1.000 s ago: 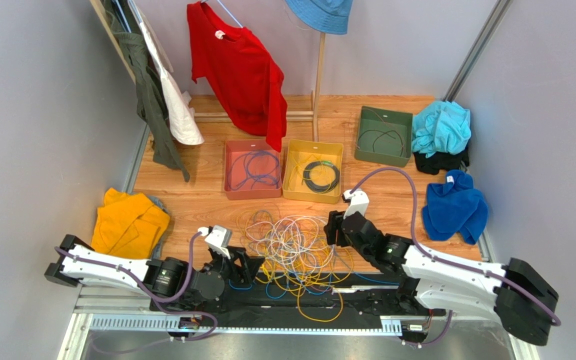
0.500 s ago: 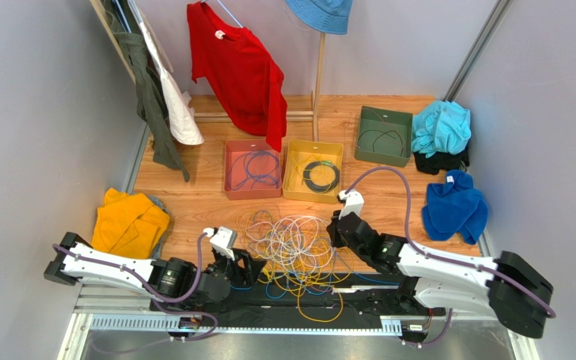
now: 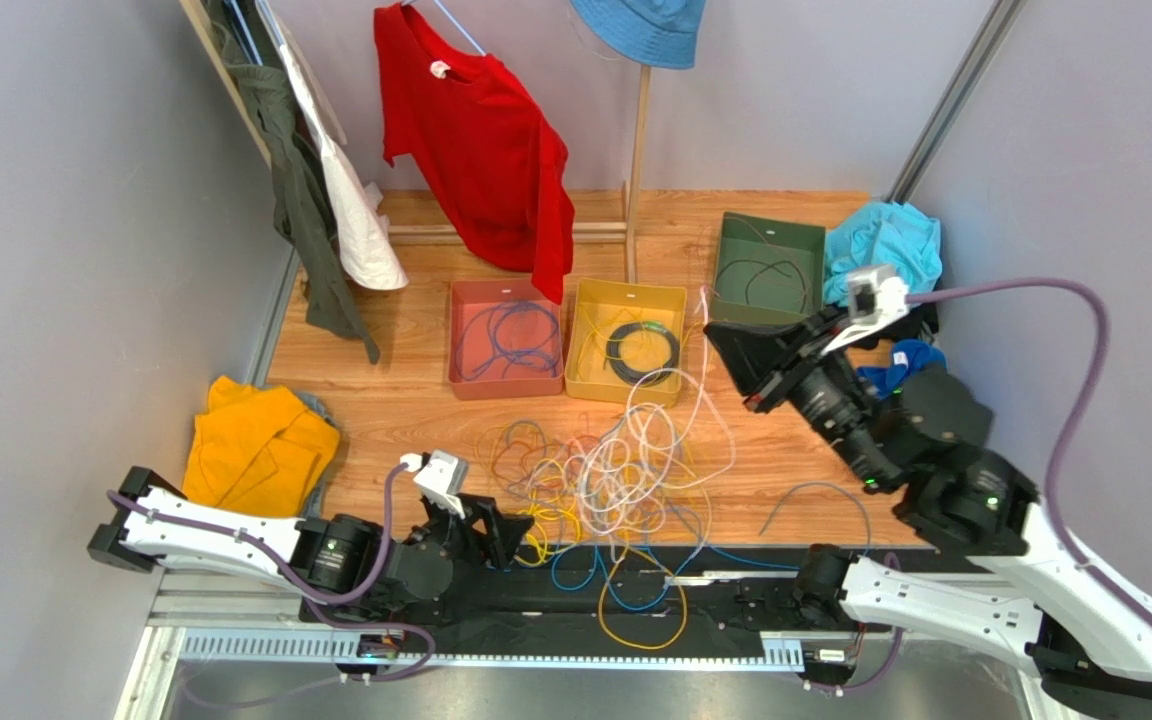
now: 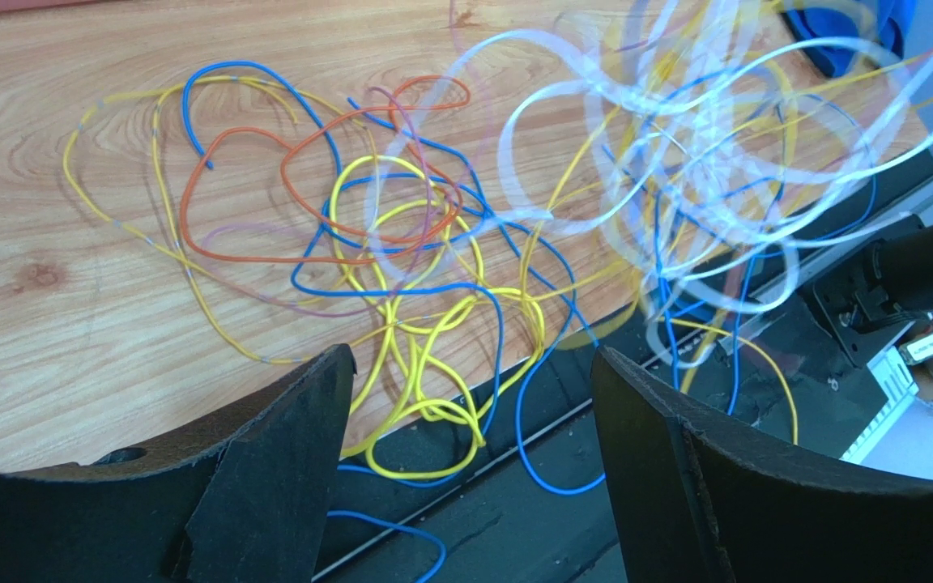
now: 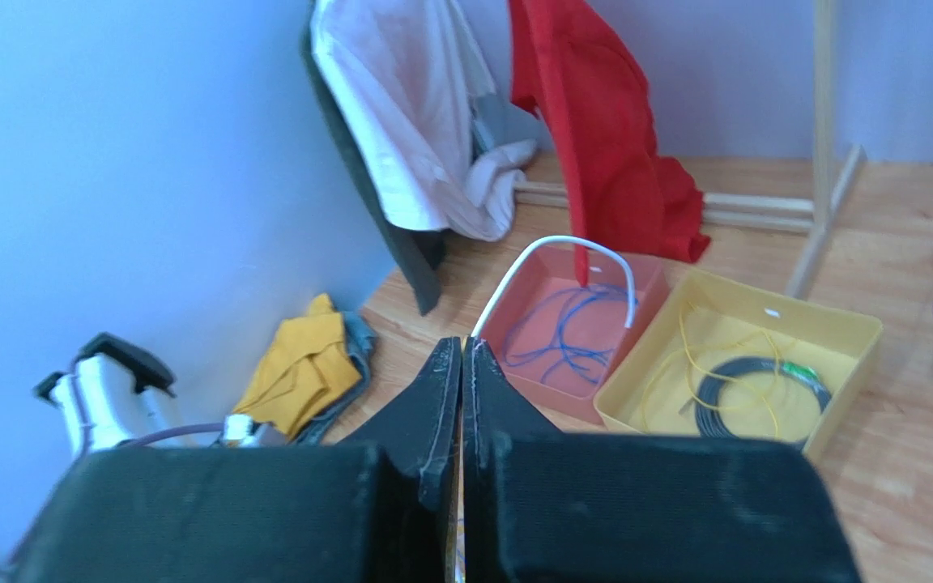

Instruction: Untangle the cables

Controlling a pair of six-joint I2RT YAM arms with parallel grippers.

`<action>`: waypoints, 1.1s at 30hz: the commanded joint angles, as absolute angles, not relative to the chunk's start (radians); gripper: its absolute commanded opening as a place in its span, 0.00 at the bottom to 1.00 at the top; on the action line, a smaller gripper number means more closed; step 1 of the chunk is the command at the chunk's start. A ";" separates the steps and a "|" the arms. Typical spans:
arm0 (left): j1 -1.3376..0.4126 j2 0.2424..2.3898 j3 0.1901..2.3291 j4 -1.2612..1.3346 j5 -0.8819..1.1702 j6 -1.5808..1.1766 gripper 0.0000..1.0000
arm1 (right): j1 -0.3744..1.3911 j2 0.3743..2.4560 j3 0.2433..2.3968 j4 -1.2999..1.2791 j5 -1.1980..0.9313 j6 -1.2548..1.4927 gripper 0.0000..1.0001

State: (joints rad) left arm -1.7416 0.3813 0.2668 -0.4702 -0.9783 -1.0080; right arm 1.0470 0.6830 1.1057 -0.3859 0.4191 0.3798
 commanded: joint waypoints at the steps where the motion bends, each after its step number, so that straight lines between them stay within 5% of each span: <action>1: -1.747 0.374 0.293 -0.420 -1.005 -0.979 0.80 | 1.052 0.726 1.259 -0.497 0.287 0.328 0.00; 16: -1.747 0.223 0.468 -0.483 -1.140 -0.755 0.88 | 1.095 0.956 0.960 -0.384 0.126 0.472 0.00; 22: -1.749 0.072 0.514 -0.531 -1.175 -0.654 0.97 | 1.117 0.965 1.280 -0.451 0.166 0.331 0.00; 28: -1.747 0.034 0.456 -0.292 -1.115 -0.416 0.98 | 1.157 1.045 1.627 -0.595 0.115 0.298 0.00; 33: -1.747 0.158 0.429 -0.129 -1.092 -0.324 0.98 | 1.161 0.999 1.504 -0.565 0.103 0.345 0.00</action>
